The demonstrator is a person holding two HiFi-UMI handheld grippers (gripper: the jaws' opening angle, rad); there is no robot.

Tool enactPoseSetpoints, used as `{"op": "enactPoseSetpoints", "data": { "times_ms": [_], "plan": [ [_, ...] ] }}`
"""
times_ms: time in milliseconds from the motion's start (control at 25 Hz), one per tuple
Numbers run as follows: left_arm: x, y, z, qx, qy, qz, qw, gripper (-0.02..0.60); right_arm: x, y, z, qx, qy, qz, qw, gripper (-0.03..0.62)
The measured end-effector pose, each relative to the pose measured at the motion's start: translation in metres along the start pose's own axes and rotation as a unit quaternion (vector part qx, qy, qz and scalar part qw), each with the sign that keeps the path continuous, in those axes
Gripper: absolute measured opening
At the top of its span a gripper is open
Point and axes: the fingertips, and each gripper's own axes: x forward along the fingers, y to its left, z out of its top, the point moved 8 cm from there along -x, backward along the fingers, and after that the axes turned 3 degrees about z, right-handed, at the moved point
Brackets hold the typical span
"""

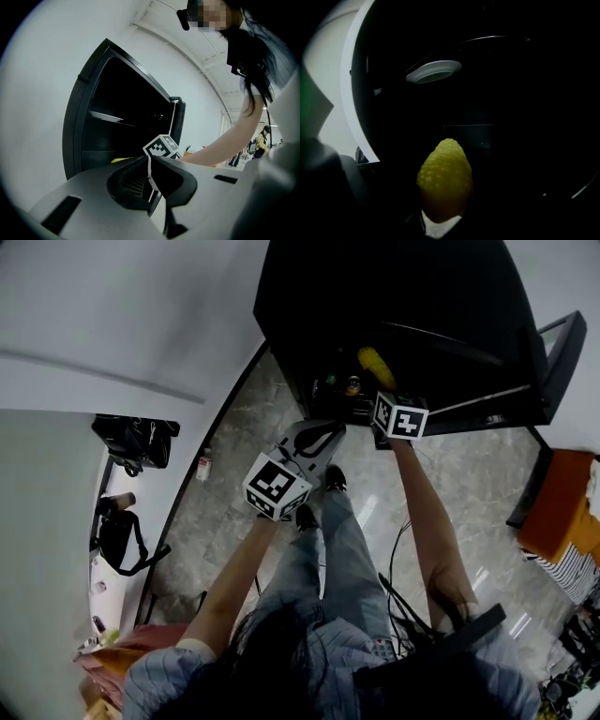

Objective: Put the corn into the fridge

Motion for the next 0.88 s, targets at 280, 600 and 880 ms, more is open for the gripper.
{"op": "enactPoseSetpoints", "data": {
  "times_ms": [280, 600, 880],
  "plan": [
    [-0.001, 0.001, -0.003, -0.005, 0.005, 0.003, 1.0000, 0.009, 0.015, -0.006, 0.007, -0.001, -0.005, 0.011, 1.000, 0.245],
    [-0.004, 0.003, -0.008, -0.007, 0.012, 0.007, 0.9999, 0.009, 0.030, -0.005, 0.023, -0.065, 0.015, 0.014, 0.998, 0.245],
    [-0.007, 0.004, -0.011, -0.012, 0.014, 0.011, 0.9998, 0.009, 0.036, -0.008, 0.024, -0.028, 0.008, 0.028, 0.999, 0.245]
  ]
}}
